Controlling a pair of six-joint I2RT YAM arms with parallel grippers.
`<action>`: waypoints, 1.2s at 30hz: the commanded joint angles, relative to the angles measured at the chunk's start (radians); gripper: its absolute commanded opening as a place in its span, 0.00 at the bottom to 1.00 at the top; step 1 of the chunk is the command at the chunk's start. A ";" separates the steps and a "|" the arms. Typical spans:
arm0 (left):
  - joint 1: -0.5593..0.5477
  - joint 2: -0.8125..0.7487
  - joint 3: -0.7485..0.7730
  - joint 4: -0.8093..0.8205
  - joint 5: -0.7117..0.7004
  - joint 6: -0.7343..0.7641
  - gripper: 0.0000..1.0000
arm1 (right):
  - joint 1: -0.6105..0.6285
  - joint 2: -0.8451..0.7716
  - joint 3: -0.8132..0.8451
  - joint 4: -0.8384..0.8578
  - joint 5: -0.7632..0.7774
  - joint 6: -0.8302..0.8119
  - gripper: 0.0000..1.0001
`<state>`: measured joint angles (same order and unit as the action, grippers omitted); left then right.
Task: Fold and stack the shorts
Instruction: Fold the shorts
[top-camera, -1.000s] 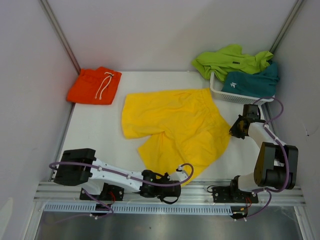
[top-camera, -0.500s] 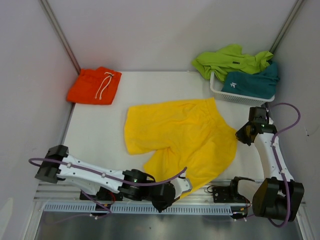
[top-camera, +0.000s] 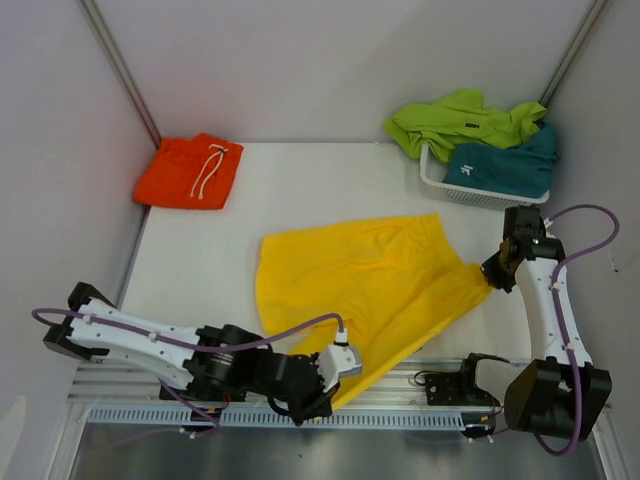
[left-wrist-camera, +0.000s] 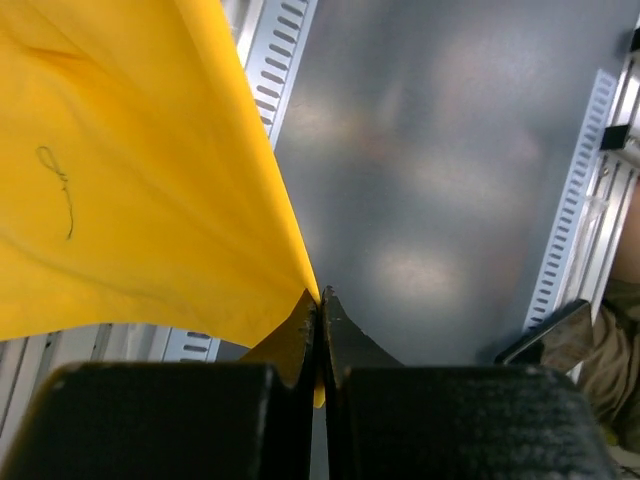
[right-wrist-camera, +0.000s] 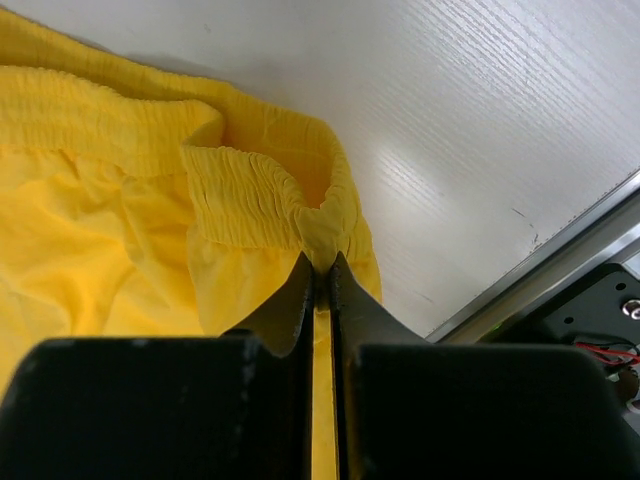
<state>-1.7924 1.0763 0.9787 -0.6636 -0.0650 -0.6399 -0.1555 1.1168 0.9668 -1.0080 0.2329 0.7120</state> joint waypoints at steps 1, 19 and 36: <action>0.020 -0.101 0.101 -0.157 -0.042 -0.064 0.00 | -0.006 -0.029 0.081 0.002 0.019 0.027 0.00; 0.634 -0.204 0.163 -0.413 -0.168 0.150 0.00 | 0.152 0.075 0.257 0.000 0.040 0.230 0.00; 1.084 0.026 0.261 -0.212 -0.020 0.416 0.00 | 0.152 0.247 0.270 0.158 0.010 0.334 0.00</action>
<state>-0.7578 1.0702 1.1687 -0.9474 -0.1402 -0.3035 -0.0055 1.3418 1.1946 -0.9215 0.2173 0.9966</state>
